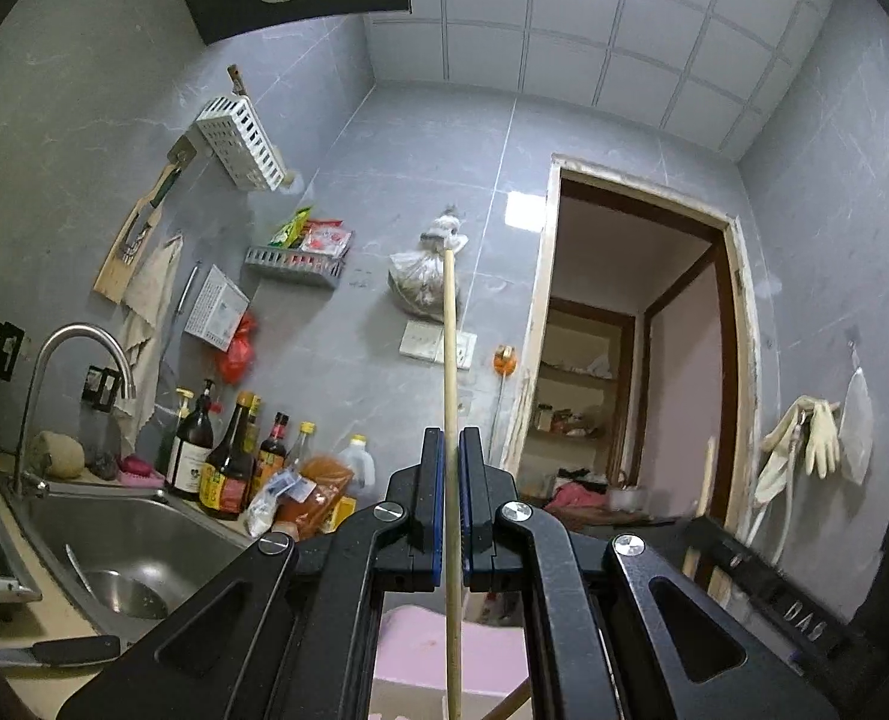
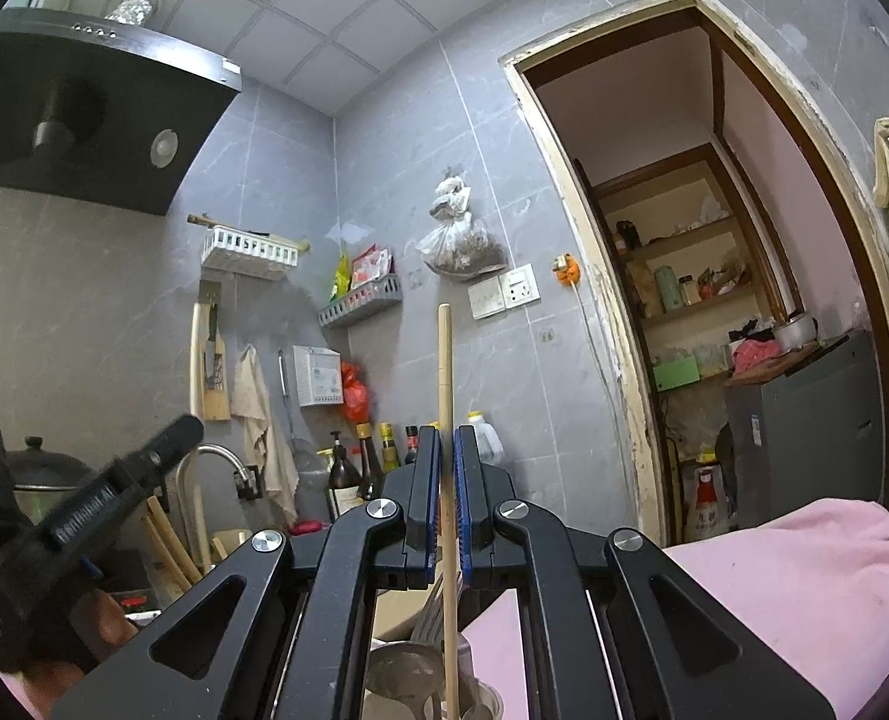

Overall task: Organize utensils
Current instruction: 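Carry both chopsticks up above the white holder with both tools, then open both tools to drop the chopsticks into the holder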

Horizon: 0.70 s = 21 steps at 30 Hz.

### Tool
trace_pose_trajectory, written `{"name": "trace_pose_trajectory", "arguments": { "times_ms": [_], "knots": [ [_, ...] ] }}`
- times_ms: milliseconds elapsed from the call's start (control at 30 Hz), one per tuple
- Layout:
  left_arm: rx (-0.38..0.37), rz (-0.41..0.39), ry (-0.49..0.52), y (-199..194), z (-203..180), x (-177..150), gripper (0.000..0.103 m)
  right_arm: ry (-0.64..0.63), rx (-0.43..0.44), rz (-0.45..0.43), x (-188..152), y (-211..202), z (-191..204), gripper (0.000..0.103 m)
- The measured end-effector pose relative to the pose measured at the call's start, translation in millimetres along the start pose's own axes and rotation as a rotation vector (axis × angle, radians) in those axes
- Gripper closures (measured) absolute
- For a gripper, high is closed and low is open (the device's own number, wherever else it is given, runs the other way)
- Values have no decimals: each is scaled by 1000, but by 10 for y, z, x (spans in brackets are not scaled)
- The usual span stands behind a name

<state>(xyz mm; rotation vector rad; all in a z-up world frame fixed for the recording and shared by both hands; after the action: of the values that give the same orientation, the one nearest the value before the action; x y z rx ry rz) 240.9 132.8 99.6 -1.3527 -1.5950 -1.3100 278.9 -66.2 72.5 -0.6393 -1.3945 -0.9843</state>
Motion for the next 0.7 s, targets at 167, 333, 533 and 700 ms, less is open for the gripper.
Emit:
{"name": "trace_pose_trajectory", "arguments": {
  "times_ms": [167,333,533,700],
  "knots": [
    [13,-32,-3,-40,-8,-38,99,-5,-3,7,-35,5,3,100],
    [9,-28,-25,-70,0,-45,99,-3,-5,16,-57,26,4,100],
    [9,-14,-36,-75,19,-41,99,-3,-5,16,-72,20,-8,100],
    [24,28,-60,-84,38,-49,99,4,2,35,-117,18,-18,100]
  ]
}}
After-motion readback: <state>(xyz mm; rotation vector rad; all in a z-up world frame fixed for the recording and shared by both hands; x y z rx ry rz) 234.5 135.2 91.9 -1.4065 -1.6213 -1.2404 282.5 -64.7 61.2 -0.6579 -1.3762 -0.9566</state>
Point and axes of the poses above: each gripper's, at about its wrist camera, not at the fingertips, and y roughly the way its jaws point, z to its left, x to its top, the point moved 5 cm from there along y, roughly the way its jaws point, and after that the axes turned 3 degrees about -y, right-handed, at the moved point
